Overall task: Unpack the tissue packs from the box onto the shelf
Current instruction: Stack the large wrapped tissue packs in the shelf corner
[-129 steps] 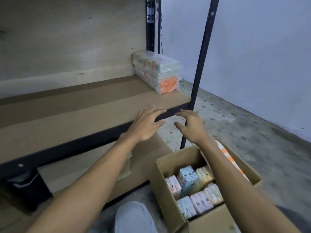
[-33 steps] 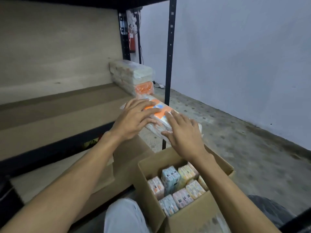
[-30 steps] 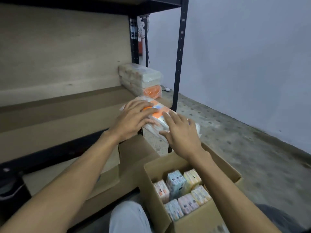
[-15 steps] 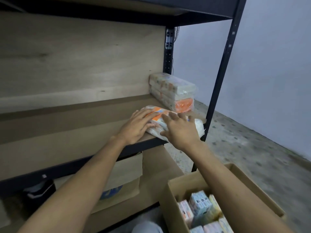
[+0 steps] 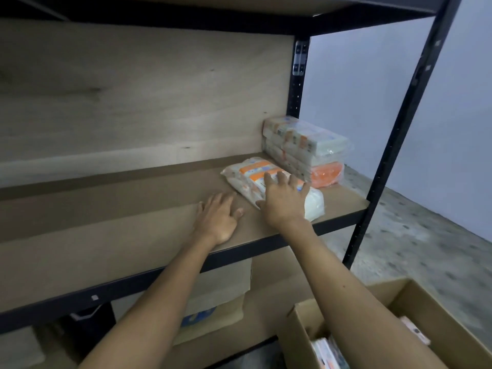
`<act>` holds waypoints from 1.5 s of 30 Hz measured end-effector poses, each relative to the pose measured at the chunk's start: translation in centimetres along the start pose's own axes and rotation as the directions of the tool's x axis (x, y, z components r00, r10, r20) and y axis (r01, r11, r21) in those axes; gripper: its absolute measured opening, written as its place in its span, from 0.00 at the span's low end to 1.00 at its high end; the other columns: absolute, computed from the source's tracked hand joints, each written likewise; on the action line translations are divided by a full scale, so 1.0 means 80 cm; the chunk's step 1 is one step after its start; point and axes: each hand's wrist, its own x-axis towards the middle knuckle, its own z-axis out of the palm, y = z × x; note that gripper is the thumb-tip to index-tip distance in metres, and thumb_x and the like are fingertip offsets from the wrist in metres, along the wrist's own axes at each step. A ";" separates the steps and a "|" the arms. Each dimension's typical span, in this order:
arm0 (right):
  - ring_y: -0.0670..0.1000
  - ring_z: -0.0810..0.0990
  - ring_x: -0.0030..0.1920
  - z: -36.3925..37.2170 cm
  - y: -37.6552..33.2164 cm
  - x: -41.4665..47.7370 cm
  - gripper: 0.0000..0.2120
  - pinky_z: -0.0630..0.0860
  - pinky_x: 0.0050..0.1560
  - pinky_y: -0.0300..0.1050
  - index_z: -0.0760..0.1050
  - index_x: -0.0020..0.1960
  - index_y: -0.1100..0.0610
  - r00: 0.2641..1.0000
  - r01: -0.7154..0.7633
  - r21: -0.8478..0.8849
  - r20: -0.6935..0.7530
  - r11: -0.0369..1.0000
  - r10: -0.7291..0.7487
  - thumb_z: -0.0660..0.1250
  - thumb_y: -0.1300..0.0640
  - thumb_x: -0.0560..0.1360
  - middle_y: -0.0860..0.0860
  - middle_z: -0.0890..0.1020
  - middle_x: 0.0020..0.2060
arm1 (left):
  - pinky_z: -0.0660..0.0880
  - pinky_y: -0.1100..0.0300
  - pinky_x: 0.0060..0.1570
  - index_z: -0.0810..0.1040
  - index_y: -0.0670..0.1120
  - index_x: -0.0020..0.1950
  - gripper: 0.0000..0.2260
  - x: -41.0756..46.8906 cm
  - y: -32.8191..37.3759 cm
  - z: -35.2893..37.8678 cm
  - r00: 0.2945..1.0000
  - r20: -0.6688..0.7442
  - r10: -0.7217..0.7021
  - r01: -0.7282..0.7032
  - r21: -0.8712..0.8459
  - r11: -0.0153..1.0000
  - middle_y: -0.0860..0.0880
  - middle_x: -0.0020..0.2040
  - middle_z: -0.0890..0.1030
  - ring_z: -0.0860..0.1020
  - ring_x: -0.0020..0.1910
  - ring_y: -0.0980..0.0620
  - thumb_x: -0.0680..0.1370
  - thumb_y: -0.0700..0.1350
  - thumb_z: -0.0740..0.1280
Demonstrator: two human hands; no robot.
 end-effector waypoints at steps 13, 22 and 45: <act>0.50 0.48 0.77 -0.003 0.090 -0.037 0.37 0.52 0.70 0.64 0.63 0.70 0.37 0.993 0.114 0.400 -0.079 0.909 -0.090 0.59 0.24 0.64 0.41 0.59 0.75 | 0.49 0.46 0.73 0.63 0.53 0.74 0.23 0.004 0.008 0.002 1.000 0.013 -0.017 0.017 0.038 0.999 0.48 0.76 0.62 0.58 0.75 0.47 0.81 0.59 0.53; 0.56 0.59 0.71 0.026 0.064 -0.042 0.37 0.73 0.57 0.62 0.69 0.67 0.39 0.958 0.170 0.334 -0.275 0.927 -0.077 0.64 0.29 0.60 0.44 0.67 0.71 | 0.50 0.47 0.72 0.65 0.54 0.73 0.22 0.004 0.007 0.004 1.000 0.002 -0.029 0.029 0.041 0.999 0.48 0.75 0.63 0.60 0.74 0.48 0.80 0.59 0.54; 0.57 0.74 0.59 0.034 0.064 -0.023 0.23 0.72 0.61 0.49 0.83 0.53 0.53 0.833 0.354 0.462 -0.550 0.813 -0.051 0.72 0.41 0.63 0.51 0.81 0.56 | 0.52 0.46 0.72 0.66 0.55 0.72 0.22 0.007 0.004 0.008 1.000 -0.025 -0.019 0.020 0.041 0.999 0.50 0.73 0.67 0.63 0.72 0.48 0.80 0.59 0.54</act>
